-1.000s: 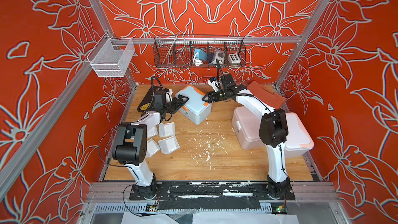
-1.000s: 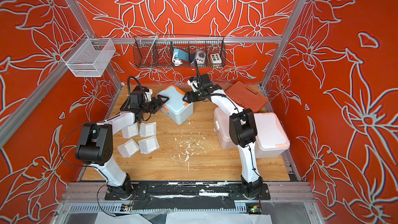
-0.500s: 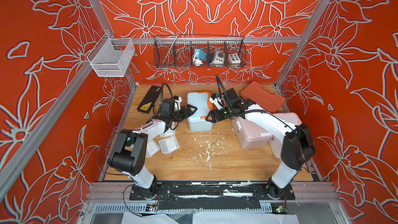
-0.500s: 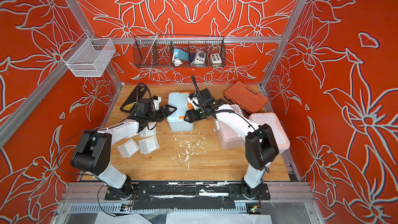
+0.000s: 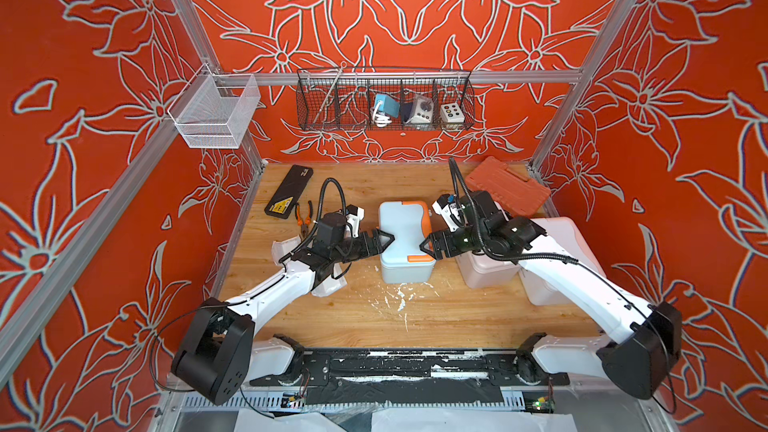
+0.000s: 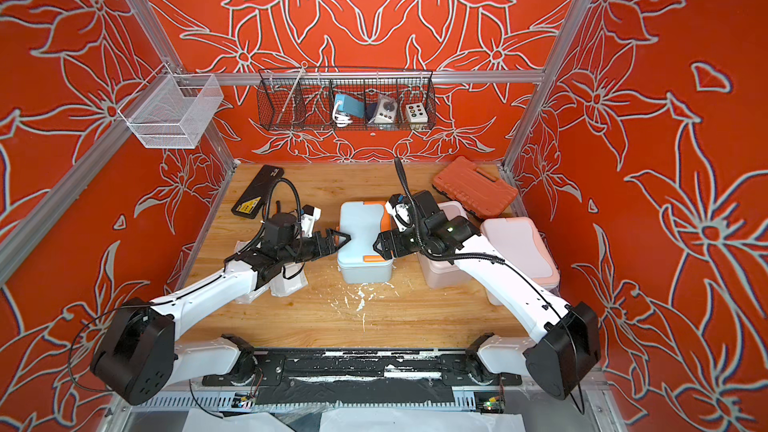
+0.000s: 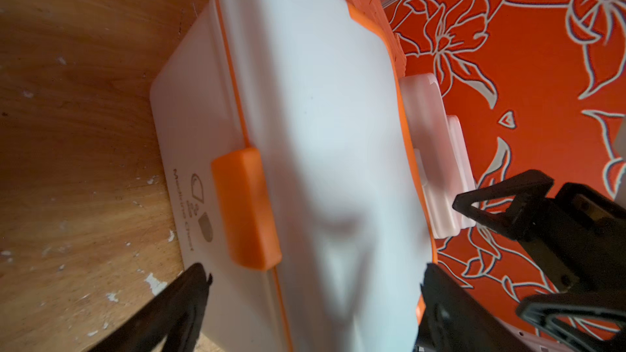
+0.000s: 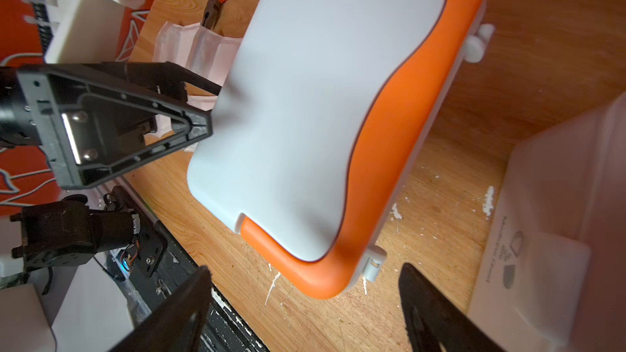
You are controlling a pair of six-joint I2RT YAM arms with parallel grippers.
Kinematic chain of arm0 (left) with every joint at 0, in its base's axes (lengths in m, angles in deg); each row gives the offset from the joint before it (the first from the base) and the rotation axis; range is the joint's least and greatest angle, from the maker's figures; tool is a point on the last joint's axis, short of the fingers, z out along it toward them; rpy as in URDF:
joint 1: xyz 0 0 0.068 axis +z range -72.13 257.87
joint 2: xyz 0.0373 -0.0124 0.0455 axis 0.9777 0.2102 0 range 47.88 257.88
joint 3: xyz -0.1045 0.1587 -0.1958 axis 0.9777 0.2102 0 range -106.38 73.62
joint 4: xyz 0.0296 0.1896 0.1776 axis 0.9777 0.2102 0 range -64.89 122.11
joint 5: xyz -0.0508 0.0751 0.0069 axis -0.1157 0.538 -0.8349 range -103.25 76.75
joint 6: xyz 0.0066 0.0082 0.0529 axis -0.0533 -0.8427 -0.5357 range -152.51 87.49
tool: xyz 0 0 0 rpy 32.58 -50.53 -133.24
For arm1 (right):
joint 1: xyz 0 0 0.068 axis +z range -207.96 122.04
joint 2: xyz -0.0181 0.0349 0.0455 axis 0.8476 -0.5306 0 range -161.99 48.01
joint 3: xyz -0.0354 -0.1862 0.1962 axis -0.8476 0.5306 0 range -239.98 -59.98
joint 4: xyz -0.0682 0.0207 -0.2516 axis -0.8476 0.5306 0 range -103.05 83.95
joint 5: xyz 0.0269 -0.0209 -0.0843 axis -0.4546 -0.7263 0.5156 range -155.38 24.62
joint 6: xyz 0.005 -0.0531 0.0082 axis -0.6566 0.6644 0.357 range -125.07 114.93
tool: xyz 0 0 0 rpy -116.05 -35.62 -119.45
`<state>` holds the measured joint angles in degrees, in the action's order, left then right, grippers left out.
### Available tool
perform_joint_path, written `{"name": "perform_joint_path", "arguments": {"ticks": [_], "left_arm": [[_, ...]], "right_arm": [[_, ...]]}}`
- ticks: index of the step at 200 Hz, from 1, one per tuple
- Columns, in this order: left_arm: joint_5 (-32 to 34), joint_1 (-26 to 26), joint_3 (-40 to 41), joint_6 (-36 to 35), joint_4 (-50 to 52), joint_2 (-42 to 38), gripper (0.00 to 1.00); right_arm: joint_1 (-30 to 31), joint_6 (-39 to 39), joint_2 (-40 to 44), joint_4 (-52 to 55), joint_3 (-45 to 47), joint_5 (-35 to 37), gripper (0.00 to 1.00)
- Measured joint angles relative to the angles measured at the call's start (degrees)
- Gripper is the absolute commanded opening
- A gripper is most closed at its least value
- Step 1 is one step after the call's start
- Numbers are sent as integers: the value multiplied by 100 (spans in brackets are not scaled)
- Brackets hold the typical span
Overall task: Open first aid kits and take out gauze
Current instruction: Move the first aid kit to the center of the board.
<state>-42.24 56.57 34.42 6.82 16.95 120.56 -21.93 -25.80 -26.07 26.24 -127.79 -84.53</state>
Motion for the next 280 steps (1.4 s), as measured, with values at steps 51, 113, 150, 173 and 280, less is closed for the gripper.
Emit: {"name": "perform_joint_path", "arguments": {"ticks": [51, 113, 150, 173, 280], "left_arm": [[-245, 267, -496, -146, 24, 529, 94], [-793, -273, -802, -256, -138, 1185, 94], [-925, -501, -758, -295, -225, 1189, 94], [-907, -494, -758, -326, -295, 1189, 94], [-660, -490, -745, -85, -743, 1239, 97]], "right_arm": [[0, 94, -210, 275, -542, 341, 87], [-2, 286, -293, 544, -584, 1014, 90], [-15, 328, -295, 566, -584, 1274, 92], [-17, 330, -295, 566, -584, 1292, 97], [-61, -118, -111, 599, -553, 1939, 98]]}}
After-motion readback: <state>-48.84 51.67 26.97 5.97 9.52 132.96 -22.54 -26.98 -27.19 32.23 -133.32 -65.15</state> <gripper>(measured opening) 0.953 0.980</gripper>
